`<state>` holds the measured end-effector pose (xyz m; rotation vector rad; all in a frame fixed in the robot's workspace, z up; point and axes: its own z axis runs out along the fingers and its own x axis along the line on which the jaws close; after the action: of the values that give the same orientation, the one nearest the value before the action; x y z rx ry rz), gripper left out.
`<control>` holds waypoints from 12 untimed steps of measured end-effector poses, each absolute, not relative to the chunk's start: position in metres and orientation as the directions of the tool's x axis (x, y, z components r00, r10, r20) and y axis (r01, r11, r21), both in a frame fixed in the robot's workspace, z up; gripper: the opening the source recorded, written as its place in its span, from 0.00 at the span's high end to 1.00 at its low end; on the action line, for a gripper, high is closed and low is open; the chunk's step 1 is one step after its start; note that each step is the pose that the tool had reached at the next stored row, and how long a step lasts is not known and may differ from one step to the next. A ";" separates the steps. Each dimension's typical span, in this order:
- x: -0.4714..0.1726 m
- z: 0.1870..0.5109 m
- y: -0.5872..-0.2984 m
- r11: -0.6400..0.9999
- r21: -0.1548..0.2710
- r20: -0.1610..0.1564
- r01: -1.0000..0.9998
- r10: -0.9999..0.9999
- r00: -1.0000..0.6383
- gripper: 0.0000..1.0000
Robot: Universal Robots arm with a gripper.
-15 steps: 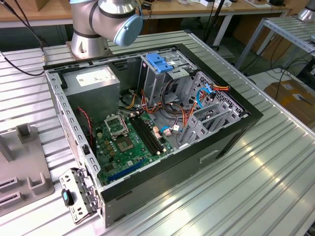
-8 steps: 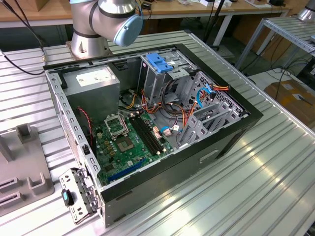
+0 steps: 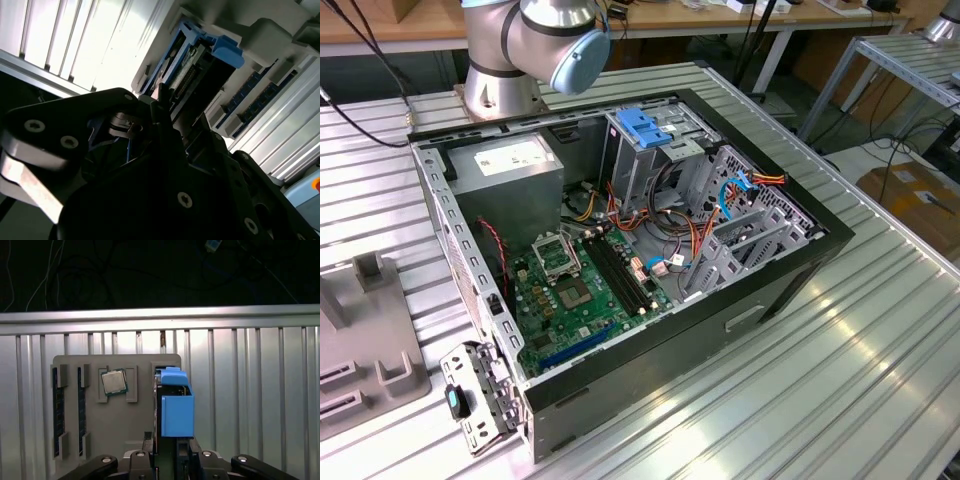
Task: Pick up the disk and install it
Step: 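Pick up the disk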
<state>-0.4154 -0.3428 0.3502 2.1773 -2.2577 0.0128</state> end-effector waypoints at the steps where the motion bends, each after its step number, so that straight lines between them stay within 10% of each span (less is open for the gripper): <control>1: -0.415 0.353 -0.343 0.036 -0.002 0.010 -0.999 -0.999 -0.036 0.65; 12: -0.415 0.361 -0.343 0.036 -0.002 0.011 -0.999 -0.999 -0.036 0.65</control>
<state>-0.4155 -0.3428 0.3608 2.1766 -2.2570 0.0140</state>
